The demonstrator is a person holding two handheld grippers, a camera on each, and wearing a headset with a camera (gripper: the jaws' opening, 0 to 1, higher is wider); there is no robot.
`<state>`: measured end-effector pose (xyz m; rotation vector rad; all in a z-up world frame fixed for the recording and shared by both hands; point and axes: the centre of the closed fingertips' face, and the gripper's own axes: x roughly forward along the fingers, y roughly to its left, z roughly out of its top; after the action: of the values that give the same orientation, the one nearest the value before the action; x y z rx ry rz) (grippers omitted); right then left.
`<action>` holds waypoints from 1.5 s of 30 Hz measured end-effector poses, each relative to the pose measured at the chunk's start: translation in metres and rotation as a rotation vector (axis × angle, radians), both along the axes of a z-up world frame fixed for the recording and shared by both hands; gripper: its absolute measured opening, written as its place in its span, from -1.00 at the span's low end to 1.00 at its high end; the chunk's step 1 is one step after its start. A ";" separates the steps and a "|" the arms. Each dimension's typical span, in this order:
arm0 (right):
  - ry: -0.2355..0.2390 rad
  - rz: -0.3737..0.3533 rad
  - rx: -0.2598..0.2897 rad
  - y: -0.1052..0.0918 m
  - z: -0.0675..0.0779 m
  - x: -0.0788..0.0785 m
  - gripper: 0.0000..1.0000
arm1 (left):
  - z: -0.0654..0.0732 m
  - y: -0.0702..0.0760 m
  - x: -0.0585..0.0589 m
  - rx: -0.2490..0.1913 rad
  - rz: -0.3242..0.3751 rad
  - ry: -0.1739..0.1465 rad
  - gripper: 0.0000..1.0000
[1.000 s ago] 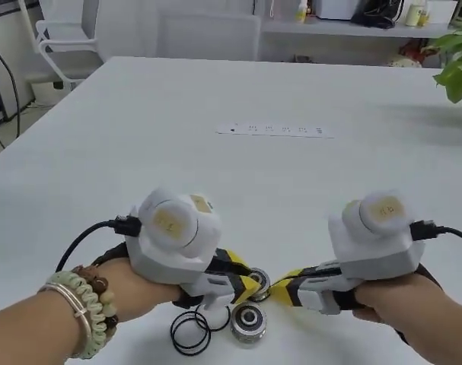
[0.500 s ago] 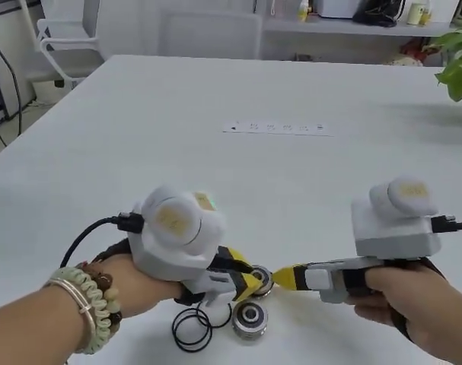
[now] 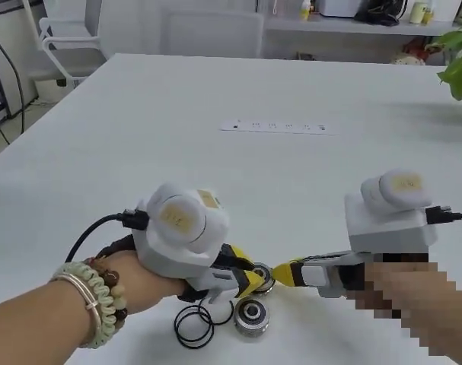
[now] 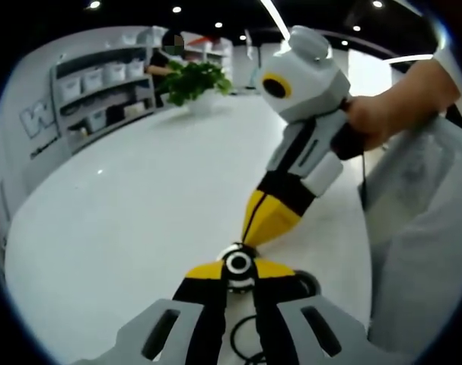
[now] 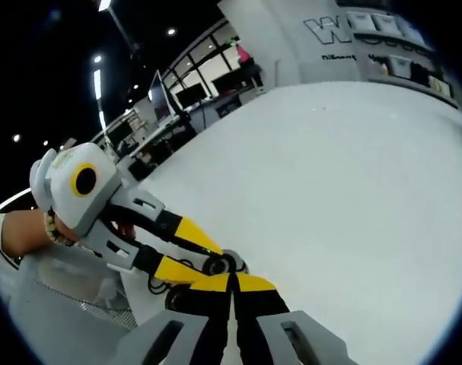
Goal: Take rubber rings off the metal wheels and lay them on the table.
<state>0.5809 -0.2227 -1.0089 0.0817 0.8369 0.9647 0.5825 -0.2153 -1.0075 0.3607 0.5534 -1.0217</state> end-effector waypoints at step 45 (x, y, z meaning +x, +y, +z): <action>-0.012 0.020 0.009 0.004 0.003 -0.001 -1.00 | 0.004 -0.003 -0.005 0.006 -0.024 0.023 -0.65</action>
<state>0.5804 -0.2183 -1.0056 0.0757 0.8238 0.9875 0.5774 -0.2180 -1.0034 0.3619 0.5743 -1.0481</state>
